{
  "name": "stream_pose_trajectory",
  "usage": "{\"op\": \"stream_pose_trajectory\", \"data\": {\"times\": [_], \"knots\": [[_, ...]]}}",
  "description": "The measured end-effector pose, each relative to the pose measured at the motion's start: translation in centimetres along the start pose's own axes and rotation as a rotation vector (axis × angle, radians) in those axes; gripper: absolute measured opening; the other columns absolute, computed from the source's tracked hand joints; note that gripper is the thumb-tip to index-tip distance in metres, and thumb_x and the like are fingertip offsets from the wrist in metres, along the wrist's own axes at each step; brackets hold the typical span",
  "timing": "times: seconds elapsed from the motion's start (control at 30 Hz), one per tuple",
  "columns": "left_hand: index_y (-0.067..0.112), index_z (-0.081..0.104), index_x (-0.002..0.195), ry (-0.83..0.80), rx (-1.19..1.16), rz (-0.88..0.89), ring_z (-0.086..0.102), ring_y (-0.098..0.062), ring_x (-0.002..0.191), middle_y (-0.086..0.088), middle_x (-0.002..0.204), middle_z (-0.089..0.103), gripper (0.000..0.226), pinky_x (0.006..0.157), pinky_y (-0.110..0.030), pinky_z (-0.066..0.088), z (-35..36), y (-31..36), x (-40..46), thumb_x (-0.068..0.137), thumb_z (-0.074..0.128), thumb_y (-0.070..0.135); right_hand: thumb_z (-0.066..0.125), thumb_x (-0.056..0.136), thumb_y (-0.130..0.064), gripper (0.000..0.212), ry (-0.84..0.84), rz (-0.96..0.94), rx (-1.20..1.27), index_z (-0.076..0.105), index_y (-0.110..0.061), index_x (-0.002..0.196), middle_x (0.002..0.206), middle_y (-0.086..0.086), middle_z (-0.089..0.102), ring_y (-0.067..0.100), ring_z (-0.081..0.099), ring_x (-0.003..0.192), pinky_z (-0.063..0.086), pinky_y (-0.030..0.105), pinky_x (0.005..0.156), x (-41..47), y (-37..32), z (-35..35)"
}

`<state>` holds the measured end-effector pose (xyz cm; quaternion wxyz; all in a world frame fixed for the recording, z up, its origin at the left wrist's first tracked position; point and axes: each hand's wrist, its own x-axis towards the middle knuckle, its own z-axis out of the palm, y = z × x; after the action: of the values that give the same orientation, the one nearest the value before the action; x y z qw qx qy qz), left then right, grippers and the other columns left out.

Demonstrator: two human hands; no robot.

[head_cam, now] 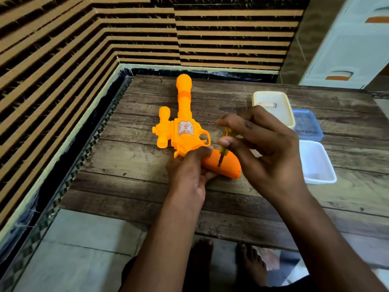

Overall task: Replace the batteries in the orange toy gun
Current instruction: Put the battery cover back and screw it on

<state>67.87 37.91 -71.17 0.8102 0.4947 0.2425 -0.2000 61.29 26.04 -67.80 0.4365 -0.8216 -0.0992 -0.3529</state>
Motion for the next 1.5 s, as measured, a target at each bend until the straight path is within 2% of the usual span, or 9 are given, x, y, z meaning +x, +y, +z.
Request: {"op": "stream_pose_trajectory", "data": {"times": [0.17,0.33,0.47,0.57,0.8,1.0,1.2,1.37,1.5], "knots": [[0.005,0.069,0.116,0.017,-0.01,0.0,0.07,-0.039,0.109,-0.024,0.117,0.072,0.04,0.06,-0.049,0.063,-0.07,-0.11,0.23,0.078,0.072,-0.008,0.068,0.091,0.018,0.029,-0.021,0.056,0.073,0.077,0.0,0.112,0.102,0.012,0.071,0.016,0.074,0.097,0.06,0.04,0.081,0.0,0.07,-0.6],[0.003,0.07,0.116,0.018,-0.002,-0.003,0.07,-0.039,0.109,-0.022,0.114,0.073,0.041,0.06,-0.047,0.063,-0.1,0.0,0.27,0.077,0.073,-0.007,0.083,0.089,-0.005,0.024,0.07,0.058,-0.014,0.079,-0.011,0.112,0.087,0.013,0.052,0.026,0.064,0.083,0.053,0.037,0.071,-0.19,0.15,-0.09],[0.004,0.07,0.112,0.03,-0.003,-0.005,0.07,-0.038,0.106,-0.019,0.105,0.072,0.036,0.055,-0.044,0.062,-0.03,0.07,0.34,0.078,0.072,-0.007,0.068,0.099,-0.007,0.016,-0.004,0.049,0.065,0.078,-0.004,0.111,0.099,0.009,0.069,0.017,0.069,0.097,0.053,0.031,0.083,-0.14,-0.05,-0.85],[0.006,0.069,0.11,0.031,0.001,-0.003,0.07,-0.038,0.105,-0.018,0.105,0.072,0.035,0.058,-0.048,0.063,0.02,0.13,0.29,0.078,0.072,-0.007,0.061,0.102,-0.002,0.022,-0.06,0.103,0.147,0.075,-0.002,0.119,0.111,0.009,0.076,0.021,0.073,0.109,0.059,0.047,0.092,-0.29,-0.23,-0.8],[0.003,0.069,0.12,0.012,-0.004,0.002,0.07,-0.039,0.108,-0.022,0.116,0.073,0.042,0.057,-0.044,0.062,-0.07,0.08,0.25,0.079,0.071,-0.007,0.075,0.097,-0.014,0.026,0.03,0.016,-0.019,0.076,-0.006,0.121,0.099,0.003,0.078,0.015,0.076,0.092,0.061,0.041,0.077,-0.18,-0.29,-0.23],[0.007,0.068,0.117,0.012,-0.017,0.006,0.07,-0.037,0.107,-0.021,0.116,0.073,0.041,0.06,-0.049,0.063,-0.13,-0.03,0.34,0.079,0.072,-0.007,0.062,0.095,0.017,0.035,-0.084,0.033,0.072,0.072,0.001,0.124,0.117,0.008,0.076,0.016,0.073,0.112,0.06,0.042,0.093,-0.14,-0.34,-0.5],[0.003,0.07,0.116,0.014,0.0,-0.004,0.073,-0.038,0.1,-0.021,0.109,0.075,0.039,0.061,-0.047,0.063,-0.19,0.14,0.08,0.078,0.073,-0.006,0.081,0.093,-0.01,0.022,0.025,-0.024,-0.079,0.078,-0.003,0.113,0.1,0.006,0.076,0.022,0.075,0.087,0.058,0.043,0.071,-0.58,-0.14,-0.71],[0.002,0.068,0.119,0.003,-0.017,-0.003,0.071,-0.04,0.107,-0.025,0.116,0.072,0.041,0.067,-0.055,0.063,-0.15,0.08,0.22,0.079,0.072,-0.007,0.066,0.098,0.008,0.018,-0.028,-0.035,0.025,0.075,0.004,0.113,0.112,0.012,0.075,0.024,0.074,0.107,0.059,0.043,0.086,-0.38,-0.32,-0.06],[0.004,0.066,0.12,0.019,-0.018,-0.007,0.071,-0.038,0.105,-0.022,0.115,0.072,0.044,0.065,-0.054,0.064,-0.14,0.15,0.27,0.078,0.074,-0.006,0.073,0.093,0.009,0.026,0.034,0.015,-0.012,0.077,-0.001,0.117,0.104,0.007,0.074,0.018,0.074,0.099,0.06,0.041,0.079,-0.42,-0.15,-0.19]]}}
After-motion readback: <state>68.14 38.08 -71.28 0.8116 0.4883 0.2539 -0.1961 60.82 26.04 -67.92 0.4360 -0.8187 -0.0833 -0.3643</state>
